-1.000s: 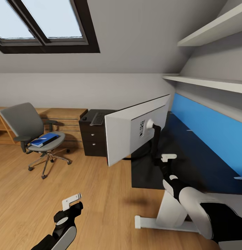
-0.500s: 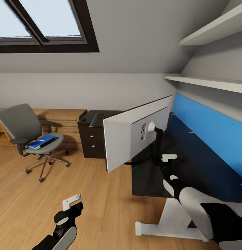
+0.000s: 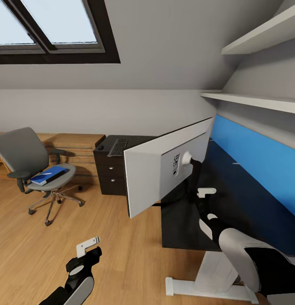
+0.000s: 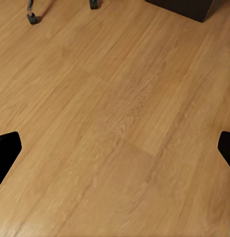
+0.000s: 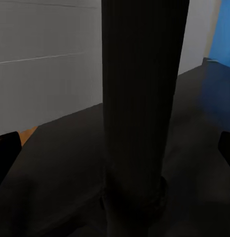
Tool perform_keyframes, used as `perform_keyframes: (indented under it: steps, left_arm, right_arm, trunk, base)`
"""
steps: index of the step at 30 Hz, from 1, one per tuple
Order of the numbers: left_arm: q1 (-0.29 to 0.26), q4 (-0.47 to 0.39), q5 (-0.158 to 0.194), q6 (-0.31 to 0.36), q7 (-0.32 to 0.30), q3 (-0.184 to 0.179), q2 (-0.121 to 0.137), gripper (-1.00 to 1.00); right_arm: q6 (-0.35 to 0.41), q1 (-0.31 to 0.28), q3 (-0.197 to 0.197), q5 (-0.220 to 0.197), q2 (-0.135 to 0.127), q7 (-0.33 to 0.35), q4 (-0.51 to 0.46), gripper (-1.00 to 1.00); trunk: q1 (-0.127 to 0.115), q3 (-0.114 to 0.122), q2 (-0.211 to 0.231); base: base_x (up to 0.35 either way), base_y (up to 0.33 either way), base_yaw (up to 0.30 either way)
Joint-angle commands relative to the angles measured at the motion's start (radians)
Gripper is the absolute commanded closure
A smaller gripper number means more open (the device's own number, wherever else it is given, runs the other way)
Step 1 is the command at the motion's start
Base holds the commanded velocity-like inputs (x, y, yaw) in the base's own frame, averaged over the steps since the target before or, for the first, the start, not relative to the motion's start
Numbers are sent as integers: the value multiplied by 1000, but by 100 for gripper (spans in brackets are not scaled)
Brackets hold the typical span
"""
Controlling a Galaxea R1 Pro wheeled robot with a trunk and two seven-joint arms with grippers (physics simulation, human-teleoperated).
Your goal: In the bedroom, organize the workspace by keeping the computer under the desk, ensuring the monitor is on the desk, placing the keyboard on the desk next to the monitor, placing the mouse on the desk next to the keyboard, moving the folder from the swivel chair onto the desk next to the mouse, stacking the notebook on top of the folder with the pen on top of the notebook, and positioning the swivel chair next to the desk.
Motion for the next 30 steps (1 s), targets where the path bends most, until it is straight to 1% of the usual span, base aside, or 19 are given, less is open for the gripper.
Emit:
perform_keyframes:
  steps: [1,5,9,15,30]
  left_arm:
    - [-1,-2,2,6,7,-3,1,-100]
    - [-1,-1,1,5,6,-5,2,-100]
    - [-1,-1,1,4,6,-7,1,-100]
    - [-1,-1,3,4,6,-7,2,-100]
    - [-1,0,3,4,7,-7,2,-100]
  right_arm:
    - [-3,-1,0,1,0,-1,1,-100]
    - [-2,-1,0,1,-1,-1,1,-100]
    - [-2,-1,0,2,-2,-1,0,-100]
    - [-1,-1,0,1,-3,-1,0,-100]
    - [-1,-1,1,3,-2,-1,0,-100]
  trunk:
    - [0,-1,-1]
    - [0,-1,-1]
    - [0,-1,-1]
    - [0,-1,-1]
    - [0,-1,-1]
  base:
    - [158,0,0]
    - [204,0,0]
    - [83,-2,0]
    - [112,-116,0]
    - [13,-15,0]
